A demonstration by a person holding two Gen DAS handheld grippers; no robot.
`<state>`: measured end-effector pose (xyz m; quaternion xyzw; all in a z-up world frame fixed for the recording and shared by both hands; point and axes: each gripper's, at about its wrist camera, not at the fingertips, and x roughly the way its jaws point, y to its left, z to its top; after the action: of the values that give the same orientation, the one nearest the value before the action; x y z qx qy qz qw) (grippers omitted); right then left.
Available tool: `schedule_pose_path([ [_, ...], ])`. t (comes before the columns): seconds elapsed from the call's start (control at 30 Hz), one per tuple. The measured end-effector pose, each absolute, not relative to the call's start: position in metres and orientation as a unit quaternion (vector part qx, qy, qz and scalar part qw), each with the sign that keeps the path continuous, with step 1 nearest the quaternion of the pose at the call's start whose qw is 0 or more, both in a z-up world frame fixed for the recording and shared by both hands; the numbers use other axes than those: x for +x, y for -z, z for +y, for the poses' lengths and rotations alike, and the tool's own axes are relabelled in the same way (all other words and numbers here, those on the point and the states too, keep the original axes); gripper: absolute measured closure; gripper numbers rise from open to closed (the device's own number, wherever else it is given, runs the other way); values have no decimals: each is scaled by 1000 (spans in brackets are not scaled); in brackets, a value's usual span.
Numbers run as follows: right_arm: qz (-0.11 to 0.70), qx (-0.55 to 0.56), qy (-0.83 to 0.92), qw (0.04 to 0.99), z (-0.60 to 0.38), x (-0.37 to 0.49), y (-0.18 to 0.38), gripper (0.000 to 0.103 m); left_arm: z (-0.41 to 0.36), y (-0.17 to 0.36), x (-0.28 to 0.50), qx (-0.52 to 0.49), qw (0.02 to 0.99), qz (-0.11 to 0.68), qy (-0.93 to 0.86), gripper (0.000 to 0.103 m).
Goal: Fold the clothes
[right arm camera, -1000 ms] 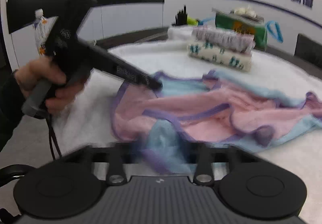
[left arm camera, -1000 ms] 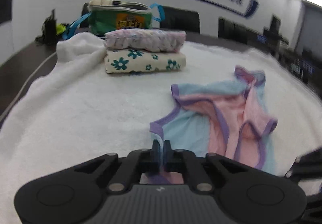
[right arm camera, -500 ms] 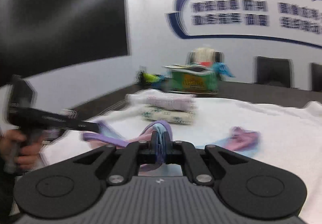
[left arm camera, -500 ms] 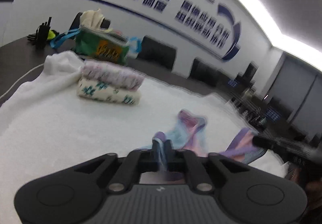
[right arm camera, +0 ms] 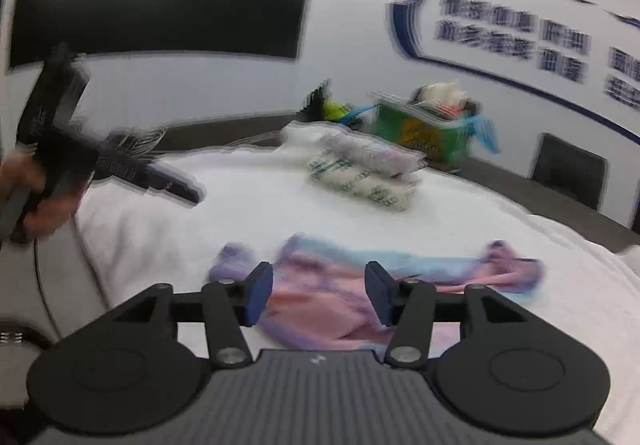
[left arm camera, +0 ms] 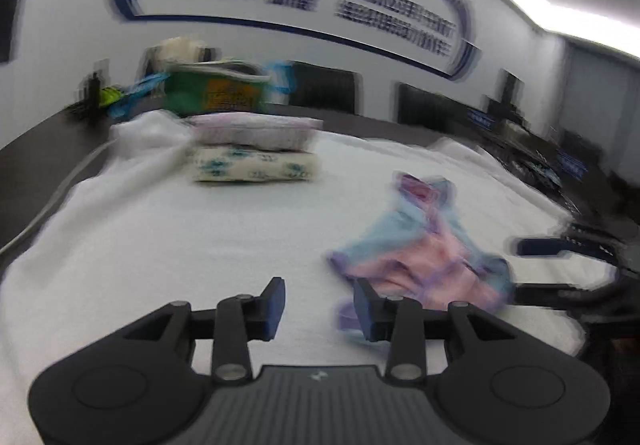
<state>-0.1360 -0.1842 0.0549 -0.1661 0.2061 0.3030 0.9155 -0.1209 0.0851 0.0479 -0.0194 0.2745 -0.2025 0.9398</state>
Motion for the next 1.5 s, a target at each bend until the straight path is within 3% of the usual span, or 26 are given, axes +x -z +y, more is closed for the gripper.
schedule_pose_path([
  [0.27,236,-188,-209,930,-185,-107,-45,52,7,-24,-121,147,927,280,203,64],
  [0.37,255,-223,-179,924,-184,-104,-32,60,-8,-15,-122,190,923,272,194,64],
  [0.5,259,-281,-123,916,-174,-94,-11,78,-10,-7,-117,209,919,287,174,80],
  [0.6,242,-318,-103,911,-168,-93,-3,75,-10,-7,-117,208,924,282,153,84],
  [0.67,224,-357,-91,902,-157,-93,3,67,-9,-7,-117,203,929,277,137,95],
  [0.73,214,-396,-94,888,-147,-94,9,67,-8,-8,-118,197,936,268,117,98],
  [0.77,213,-407,-99,882,-143,-94,12,77,-7,-10,-120,194,939,262,108,99],
  [0.8,213,-418,-104,877,-140,-94,15,94,-6,-11,-123,190,943,255,99,99],
  [0.87,202,-425,-104,876,-136,-98,15,100,-4,-14,-129,179,951,241,78,100],
  [1.2,115,-257,-80,956,-168,-150,-43,101,-9,-3,-149,165,960,222,36,99],
  [1.3,108,-240,-78,962,-172,-160,-41,101,-13,4,-150,177,959,222,23,94],
  [1.43,109,-225,-73,966,-175,-168,-37,101,-10,7,-151,174,959,225,11,81],
  [1.5,114,-224,-71,965,-176,-171,-35,101,-9,7,-152,165,960,227,8,81],
])
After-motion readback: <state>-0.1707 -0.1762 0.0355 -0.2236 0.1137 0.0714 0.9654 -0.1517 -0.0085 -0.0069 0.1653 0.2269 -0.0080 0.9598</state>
